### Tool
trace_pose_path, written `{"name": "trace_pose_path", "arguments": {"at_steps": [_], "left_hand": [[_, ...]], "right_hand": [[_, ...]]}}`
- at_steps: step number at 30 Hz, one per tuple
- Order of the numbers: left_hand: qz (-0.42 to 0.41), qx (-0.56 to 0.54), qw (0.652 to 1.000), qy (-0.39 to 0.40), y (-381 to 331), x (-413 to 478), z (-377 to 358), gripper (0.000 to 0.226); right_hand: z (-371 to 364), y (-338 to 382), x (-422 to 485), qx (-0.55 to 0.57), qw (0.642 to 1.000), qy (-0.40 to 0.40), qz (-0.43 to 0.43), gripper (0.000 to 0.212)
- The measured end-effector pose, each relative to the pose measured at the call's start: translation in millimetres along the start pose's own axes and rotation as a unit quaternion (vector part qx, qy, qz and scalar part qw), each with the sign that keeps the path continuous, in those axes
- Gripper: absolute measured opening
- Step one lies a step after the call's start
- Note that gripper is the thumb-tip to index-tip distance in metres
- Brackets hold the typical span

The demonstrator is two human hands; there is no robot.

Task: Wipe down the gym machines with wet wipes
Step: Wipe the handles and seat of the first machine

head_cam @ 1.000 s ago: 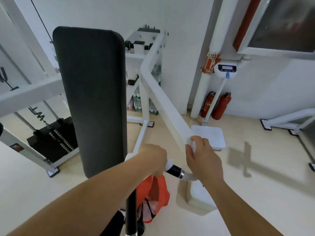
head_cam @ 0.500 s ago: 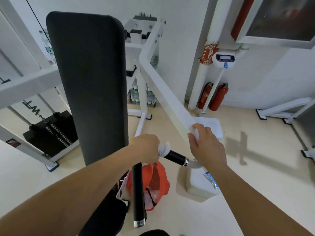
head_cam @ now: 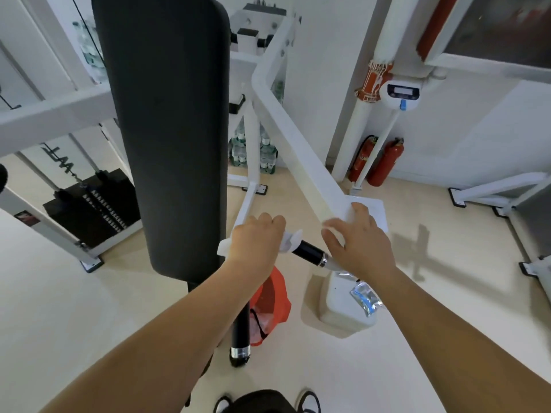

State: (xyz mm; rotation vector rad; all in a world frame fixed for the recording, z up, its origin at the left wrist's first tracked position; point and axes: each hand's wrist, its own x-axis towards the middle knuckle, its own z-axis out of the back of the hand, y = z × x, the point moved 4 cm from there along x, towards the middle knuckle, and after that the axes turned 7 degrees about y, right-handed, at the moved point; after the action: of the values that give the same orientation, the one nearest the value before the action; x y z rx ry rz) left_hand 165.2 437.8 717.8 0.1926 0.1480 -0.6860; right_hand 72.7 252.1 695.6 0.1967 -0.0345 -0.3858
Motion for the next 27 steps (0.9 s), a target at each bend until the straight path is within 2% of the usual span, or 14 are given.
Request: {"name": "trace_pose_path", "arguments": {"at_steps": [3, 6, 7, 9, 11, 12, 14, 16, 18, 19, 21, 23, 24, 27], "left_hand": [[0.041, -0.076, 0.992, 0.092, 6.7, 18.1, 3.9, 0.018], [-0.006, -0.104, 0.977, 0.184, 11.4, 32.8, 7.6, 0.022], [-0.027, -0.143, 0.959, 0.244, 14.7, 36.2, 8.9, 0.029], [-0.041, -0.236, 0.898, 0.370, 21.8, 39.6, 11.5, 0.044], [-0.044, -0.267, 0.865, 0.423, 24.4, 38.9, 16.2, 0.052], [-0.043, -0.264, 0.870, 0.415, 23.7, 40.3, 15.4, 0.051], [-0.035, -0.235, 0.914, 0.329, 19.3, 40.2, 7.1, 0.034], [0.001, -0.134, 0.978, 0.158, 16.7, 26.4, -1.6, 0.013], [0.020, -0.069, 0.997, 0.025, 12.1, 9.4, -7.4, 0.015], [0.022, -0.070, 0.997, 0.011, 11.1, 8.2, -8.5, 0.017], [0.024, -0.091, 0.993, 0.074, 13.5, 17.9, -3.5, 0.015], [-0.004, -0.160, 0.968, 0.193, 18.8, 33.6, 1.4, 0.016], [-0.019, -0.213, 0.942, 0.259, 21.6, 39.0, 3.9, 0.022], [-0.032, -0.370, 0.827, 0.423, 33.8, 40.4, -1.2, 0.046]], "right_hand": [[-4.5, -2.1, 2.8, -0.030, 1.000, 0.001, 0.005, 0.025], [-8.7, -2.3, 7.4, -0.049, 0.998, -0.024, 0.005, 0.029], [-8.9, -2.0, 9.6, -0.054, 0.998, -0.026, 0.002, 0.030], [-9.5, -1.5, 12.3, -0.061, 0.998, -0.013, -0.007, 0.033], [-9.4, -1.9, 11.7, -0.060, 0.998, -0.007, -0.008, 0.035], [-8.8, -2.0, 10.8, -0.054, 0.998, -0.012, -0.006, 0.034], [-7.9, -1.2, 9.8, -0.050, 0.999, -0.022, -0.004, 0.032], [-9.0, -0.3, 9.8, -0.048, 0.998, -0.027, -0.002, 0.030], [-10.4, -0.7, 9.8, -0.050, 0.998, -0.029, -0.003, 0.029], [-10.3, -1.4, 9.6, -0.051, 0.998, -0.033, -0.007, 0.029], [-10.6, -1.9, 9.9, -0.052, 0.998, -0.038, -0.003, 0.030], [-10.2, -0.5, 10.6, -0.051, 0.998, -0.040, 0.000, 0.032], [-9.4, -0.8, 10.8, -0.051, 0.998, -0.038, -0.003, 0.033], [-8.2, 0.2, 9.6, -0.049, 0.998, -0.023, -0.016, 0.035]]}}
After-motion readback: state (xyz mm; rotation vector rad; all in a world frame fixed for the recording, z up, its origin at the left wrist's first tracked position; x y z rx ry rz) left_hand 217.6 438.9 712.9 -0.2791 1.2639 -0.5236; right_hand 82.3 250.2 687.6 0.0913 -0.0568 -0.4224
